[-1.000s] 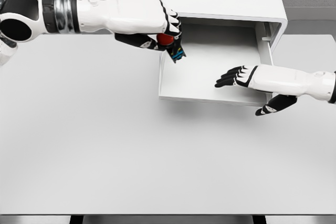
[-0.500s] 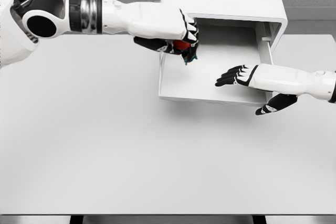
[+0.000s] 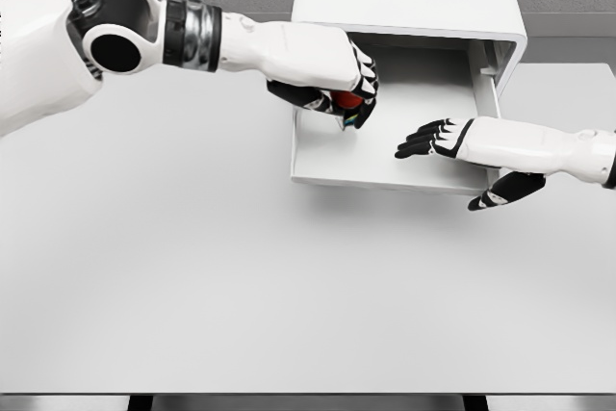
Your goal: Slide open multi-storey tabletop storage cabinets and put open load switch and slide close multi-storey tabletop storage cabinets
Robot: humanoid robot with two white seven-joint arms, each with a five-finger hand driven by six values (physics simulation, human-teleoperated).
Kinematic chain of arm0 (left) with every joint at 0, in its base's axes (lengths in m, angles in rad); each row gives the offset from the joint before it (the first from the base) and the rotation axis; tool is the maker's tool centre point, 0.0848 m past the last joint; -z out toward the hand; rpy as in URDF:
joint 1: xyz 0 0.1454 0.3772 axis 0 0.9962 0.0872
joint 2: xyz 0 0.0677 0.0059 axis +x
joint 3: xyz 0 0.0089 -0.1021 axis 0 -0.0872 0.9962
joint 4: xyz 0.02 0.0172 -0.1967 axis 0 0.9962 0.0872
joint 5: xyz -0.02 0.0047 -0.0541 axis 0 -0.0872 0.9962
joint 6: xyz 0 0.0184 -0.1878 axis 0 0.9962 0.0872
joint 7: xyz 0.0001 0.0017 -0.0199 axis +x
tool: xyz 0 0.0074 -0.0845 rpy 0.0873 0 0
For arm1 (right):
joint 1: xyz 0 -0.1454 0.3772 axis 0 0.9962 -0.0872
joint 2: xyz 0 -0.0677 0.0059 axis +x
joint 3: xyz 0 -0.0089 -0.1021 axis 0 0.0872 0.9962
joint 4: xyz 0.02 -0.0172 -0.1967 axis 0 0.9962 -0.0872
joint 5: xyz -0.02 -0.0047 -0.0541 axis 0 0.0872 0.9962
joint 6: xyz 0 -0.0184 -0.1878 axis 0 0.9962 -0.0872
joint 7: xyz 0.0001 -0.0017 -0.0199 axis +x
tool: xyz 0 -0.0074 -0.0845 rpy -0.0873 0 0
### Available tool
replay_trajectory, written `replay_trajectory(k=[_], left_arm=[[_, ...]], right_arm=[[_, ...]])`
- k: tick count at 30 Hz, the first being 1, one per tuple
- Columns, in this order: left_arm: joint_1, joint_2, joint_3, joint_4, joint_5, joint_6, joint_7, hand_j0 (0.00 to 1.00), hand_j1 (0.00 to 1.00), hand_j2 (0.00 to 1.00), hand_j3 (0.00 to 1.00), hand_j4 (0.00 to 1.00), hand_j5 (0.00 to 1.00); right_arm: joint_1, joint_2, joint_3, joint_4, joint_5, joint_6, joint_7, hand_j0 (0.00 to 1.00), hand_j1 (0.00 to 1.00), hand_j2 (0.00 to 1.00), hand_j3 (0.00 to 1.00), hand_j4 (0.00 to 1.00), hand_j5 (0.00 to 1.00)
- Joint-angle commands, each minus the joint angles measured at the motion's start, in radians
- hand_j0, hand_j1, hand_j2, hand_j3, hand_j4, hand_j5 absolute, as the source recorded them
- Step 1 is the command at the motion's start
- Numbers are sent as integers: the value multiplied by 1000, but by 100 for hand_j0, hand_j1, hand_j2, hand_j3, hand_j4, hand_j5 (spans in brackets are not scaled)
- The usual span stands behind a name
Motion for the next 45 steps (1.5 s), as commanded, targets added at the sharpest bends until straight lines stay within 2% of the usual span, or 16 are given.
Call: replay_trajectory(k=[1, 2, 3, 4, 5, 14, 17, 24, 27, 29, 30, 31, 33, 34, 38, 45], left_arm=[[-2, -8, -1, 13, 8, 3, 0, 47, 47, 47, 47, 47, 47], [-2, -8, 0, 14, 8, 3, 4, 51, 51, 51, 51, 51, 51], [-2, -8, 0, 14, 6, 3, 4, 67, 67, 67, 67, 67, 67], [-2, -8, 2, 14, 8, 3, 7, 98, 98, 98, 98, 98, 98], [-2, -8, 2, 14, 8, 3, 7, 100, 100, 100, 100, 100, 100], [3, -5, 17, -3, 20, 3, 11, 100, 100, 100, 100, 100, 100], [5, 6, 17, -55, 49, 3, 11, 100, 100, 100, 100, 100, 100], [6, 222, 87, -266, 167, 3, 13, 100, 100, 100, 100, 100, 100], [17, 387, 112, -355, 224, 3, 13, 100, 100, 100, 100, 100, 100], [96, 521, 170, -374, 271, 3, 13, 100, 100, 100, 100, 100, 100], [216, 587, 277, -372, 282, 3, 11, 100, 100, 100, 100, 100, 100], [400, 656, 448, -362, 296, 3, 11, 100, 100, 100, 100, 100, 100], [685, 705, 701, -334, 296, 3, 10, 100, 100, 100, 100, 100, 100], [790, 708, 787, -312, 295, 3, 8, 100, 100, 100, 100, 100, 100], [867, 704, 802, -269, 272, 3, -3, 100, 100, 100, 100, 100, 100], [885, 668, 796, -268, 265, 3, -1, 100, 100, 100, 100, 100, 100]], right_arm=[[0, -1, 4, 3, 38, -9, -2, 100, 100, 100, 100, 100, 100], [0, 0, 4, 3, 38, -9, -2, 100, 100, 100, 100, 100, 100], [0, -1, 4, 3, 38, -9, -2, 100, 100, 100, 100, 100, 100], [0, -1, 4, 3, 38, -9, -2, 100, 100, 100, 100, 100, 100], [0, 0, 4, 3, 38, -9, -2, 100, 100, 100, 100, 100, 100], [0, 0, 4, 3, 38, -9, -2, 100, 100, 100, 100, 100, 100], [0, 2, 4, 3, 38, -9, -2, 100, 100, 100, 100, 100, 100], [0, 5, 6, -1, 38, -9, -2, 100, 100, 100, 100, 100, 100], [0, 8, 6, -1, 36, -9, -2, 100, 100, 100, 100, 100, 100], [-1, 11, 6, -2, 27, -9, -5, 100, 100, 100, 100, 100, 100], [0, 11, 7, -2, 22, -9, -5, 100, 100, 100, 100, 100, 100], [0, 8, 7, -2, 22, -9, -5, 100, 100, 100, 100, 100, 100], [0, 11, 7, -4, 22, -9, -6, 100, 100, 100, 100, 100, 100], [-1, 11, 7, -4, 16, -9, -6, 100, 100, 100, 100, 100, 100], [-1, 28, 7, -2, 15, -9, -6, 100, 100, 100, 100, 100, 100], [-3, 61, 3, 19, 16, -9, -2, 100, 100, 100, 100, 100, 100]])
